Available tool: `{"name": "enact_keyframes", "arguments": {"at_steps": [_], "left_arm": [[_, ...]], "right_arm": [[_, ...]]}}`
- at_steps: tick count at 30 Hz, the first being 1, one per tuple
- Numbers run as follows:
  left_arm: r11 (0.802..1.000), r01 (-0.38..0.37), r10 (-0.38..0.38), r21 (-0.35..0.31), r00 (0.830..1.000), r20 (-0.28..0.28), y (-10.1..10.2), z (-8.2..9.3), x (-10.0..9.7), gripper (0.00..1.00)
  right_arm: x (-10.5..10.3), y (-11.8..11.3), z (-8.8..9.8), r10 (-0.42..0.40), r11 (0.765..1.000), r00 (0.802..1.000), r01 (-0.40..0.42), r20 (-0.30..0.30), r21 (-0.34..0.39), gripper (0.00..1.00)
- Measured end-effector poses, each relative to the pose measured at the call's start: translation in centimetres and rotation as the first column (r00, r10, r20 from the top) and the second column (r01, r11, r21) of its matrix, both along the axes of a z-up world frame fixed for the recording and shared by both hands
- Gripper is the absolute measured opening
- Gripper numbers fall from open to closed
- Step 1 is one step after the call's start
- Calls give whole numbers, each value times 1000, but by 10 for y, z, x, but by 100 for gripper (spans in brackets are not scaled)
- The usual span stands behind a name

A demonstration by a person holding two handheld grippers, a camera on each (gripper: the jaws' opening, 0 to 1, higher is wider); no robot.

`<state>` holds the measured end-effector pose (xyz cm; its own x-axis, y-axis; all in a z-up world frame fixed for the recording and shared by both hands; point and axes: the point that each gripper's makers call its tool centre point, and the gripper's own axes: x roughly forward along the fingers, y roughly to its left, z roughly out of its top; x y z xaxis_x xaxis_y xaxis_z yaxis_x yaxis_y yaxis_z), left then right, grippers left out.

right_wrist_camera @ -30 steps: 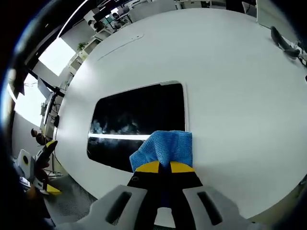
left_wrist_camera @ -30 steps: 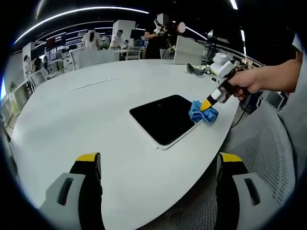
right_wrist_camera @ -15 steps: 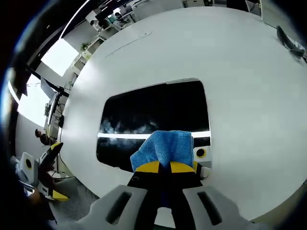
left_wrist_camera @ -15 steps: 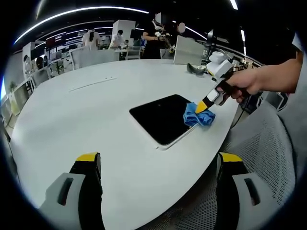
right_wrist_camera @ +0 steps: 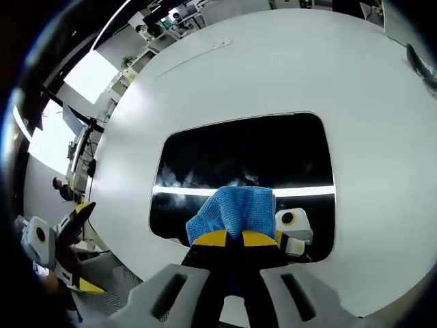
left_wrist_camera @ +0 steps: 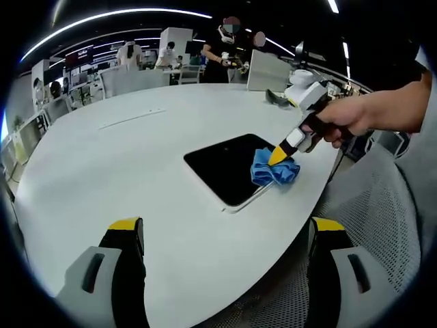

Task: Wipe the mirror surface with the cleaning cloth until all visible marks leave the cleaned area.

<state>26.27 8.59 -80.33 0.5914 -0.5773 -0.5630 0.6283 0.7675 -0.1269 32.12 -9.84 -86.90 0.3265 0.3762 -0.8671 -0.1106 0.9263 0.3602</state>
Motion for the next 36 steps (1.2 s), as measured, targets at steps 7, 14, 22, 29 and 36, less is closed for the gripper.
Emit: {"name": "enact_keyframes", "arguments": {"at_steps": [7, 14, 22, 29, 36], "left_arm": [[1000, 0, 0, 3, 1000, -5, 0, -1, 0, 99], [1000, 0, 0, 3, 1000, -6, 0, -1, 0, 99], [1000, -1, 1, 3, 1000, -7, 0, -2, 0, 99], [1000, -6, 5, -3, 1000, -9, 0, -2, 0, 99], [1000, -6, 6, -3, 1000, -13, 0, -2, 0, 99]], "right_arm": [[1, 14, 1, 21, 1000, 1000, -21, -3, 1, 0], [2, 32, 0, 59, 998, 998, -59, -1, -2, 0], [4, 51, 1, 85, 996, 996, -85, 2, -2, 0], [6, 66, 1, 99, 995, 995, -99, 0, -2, 0], [8, 83, 1, 122, 993, 993, -122, 4, 1, 0]]}}
